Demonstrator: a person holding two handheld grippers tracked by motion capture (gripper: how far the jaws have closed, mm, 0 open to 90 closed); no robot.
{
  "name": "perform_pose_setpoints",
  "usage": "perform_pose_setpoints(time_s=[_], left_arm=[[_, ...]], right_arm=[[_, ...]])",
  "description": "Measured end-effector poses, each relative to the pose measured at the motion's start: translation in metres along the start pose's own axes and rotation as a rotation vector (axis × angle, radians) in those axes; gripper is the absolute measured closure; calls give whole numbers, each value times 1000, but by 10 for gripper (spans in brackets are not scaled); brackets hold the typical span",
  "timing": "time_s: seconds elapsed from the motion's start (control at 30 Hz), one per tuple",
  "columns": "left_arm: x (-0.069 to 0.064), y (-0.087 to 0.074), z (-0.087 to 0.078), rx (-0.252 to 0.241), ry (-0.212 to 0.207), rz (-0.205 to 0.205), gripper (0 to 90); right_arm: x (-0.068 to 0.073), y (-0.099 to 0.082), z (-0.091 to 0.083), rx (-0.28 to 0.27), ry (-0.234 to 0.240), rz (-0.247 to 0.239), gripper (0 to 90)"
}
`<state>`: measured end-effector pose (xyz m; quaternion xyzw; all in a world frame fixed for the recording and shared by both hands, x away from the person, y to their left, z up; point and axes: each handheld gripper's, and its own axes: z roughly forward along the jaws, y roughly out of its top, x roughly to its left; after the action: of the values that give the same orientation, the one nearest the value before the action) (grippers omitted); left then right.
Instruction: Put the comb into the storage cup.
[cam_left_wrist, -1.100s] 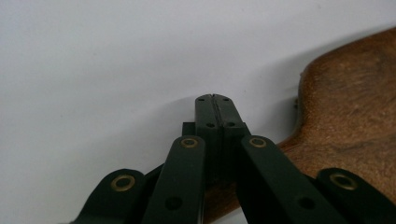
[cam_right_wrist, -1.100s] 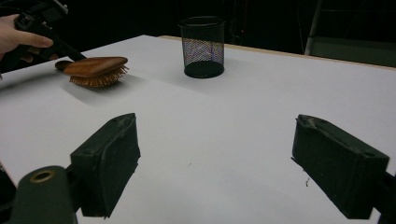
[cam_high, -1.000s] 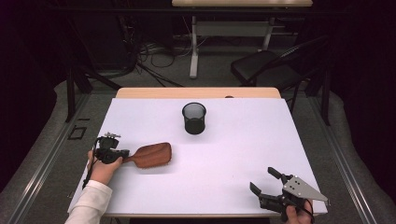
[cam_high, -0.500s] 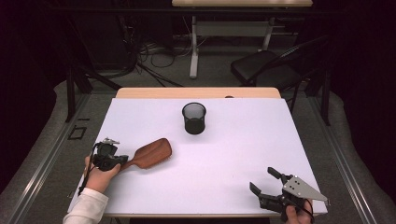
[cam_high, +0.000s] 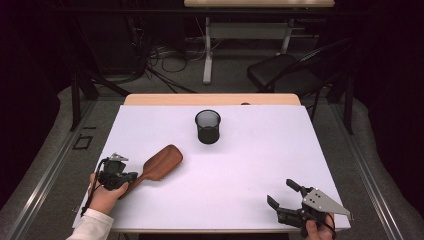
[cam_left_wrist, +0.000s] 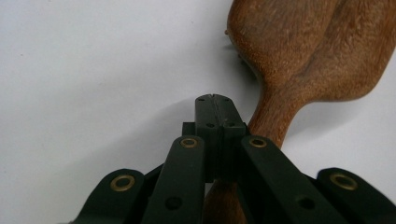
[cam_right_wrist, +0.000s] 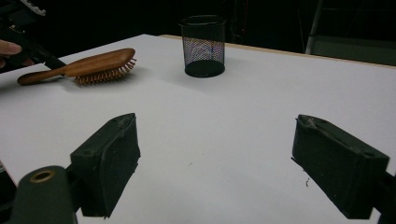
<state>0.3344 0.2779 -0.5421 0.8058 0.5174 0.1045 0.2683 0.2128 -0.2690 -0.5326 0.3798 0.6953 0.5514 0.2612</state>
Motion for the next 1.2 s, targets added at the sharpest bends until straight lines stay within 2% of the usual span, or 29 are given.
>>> perform_pose_setpoints(time_s=[0.6,1.2], left_arm=[[-9,-9,-5,-1,-15,24,900],[-19,-11,-6,2,-28,55,900]], right_arm=[[1,0,0,1,6,6,141],[0,0,0,-3,7,0,141]])
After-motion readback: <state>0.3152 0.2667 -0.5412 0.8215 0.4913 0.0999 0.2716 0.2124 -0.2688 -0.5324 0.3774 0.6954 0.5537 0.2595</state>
